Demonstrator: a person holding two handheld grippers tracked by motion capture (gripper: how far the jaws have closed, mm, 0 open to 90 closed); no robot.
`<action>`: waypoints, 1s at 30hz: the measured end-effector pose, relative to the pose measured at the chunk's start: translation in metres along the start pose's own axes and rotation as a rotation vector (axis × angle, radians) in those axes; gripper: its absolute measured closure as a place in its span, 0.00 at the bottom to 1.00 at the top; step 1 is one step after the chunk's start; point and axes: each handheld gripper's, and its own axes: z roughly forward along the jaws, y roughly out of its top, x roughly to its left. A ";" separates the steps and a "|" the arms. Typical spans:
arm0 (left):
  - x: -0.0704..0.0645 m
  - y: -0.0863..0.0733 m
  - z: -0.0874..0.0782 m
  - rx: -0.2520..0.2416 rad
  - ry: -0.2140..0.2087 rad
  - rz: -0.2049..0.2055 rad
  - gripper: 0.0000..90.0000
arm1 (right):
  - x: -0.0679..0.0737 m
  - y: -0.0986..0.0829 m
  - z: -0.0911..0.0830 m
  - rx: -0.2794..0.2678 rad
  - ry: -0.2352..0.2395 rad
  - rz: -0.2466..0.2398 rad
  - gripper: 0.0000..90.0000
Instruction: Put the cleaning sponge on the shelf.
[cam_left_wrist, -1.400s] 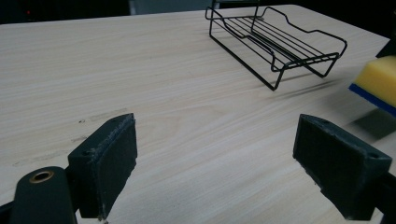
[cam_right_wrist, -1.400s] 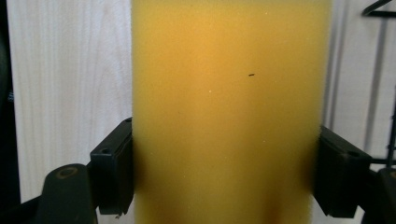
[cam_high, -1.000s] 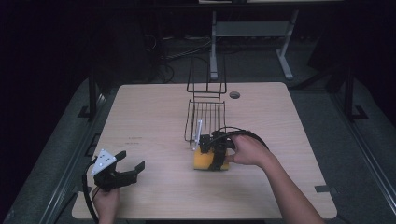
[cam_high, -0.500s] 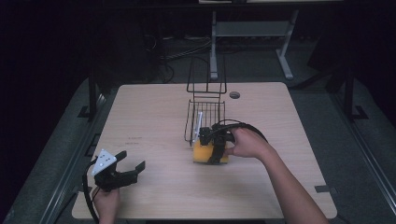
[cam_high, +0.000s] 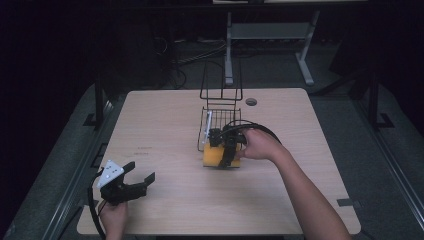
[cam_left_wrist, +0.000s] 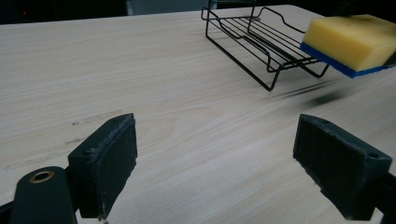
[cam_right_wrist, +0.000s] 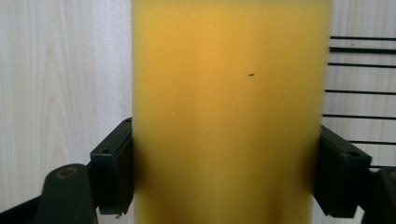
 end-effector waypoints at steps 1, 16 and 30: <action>0.000 0.000 0.000 -0.001 0.002 0.000 0.14 | -0.002 0.001 0.000 0.006 -0.003 0.001 0.24; 0.001 0.000 -0.001 -0.005 0.003 -0.005 0.14 | -0.020 0.004 -0.004 0.005 -0.010 0.019 0.24; 0.002 -0.001 -0.001 -0.006 0.000 -0.010 0.14 | -0.039 0.005 0.000 0.016 -0.017 0.029 0.24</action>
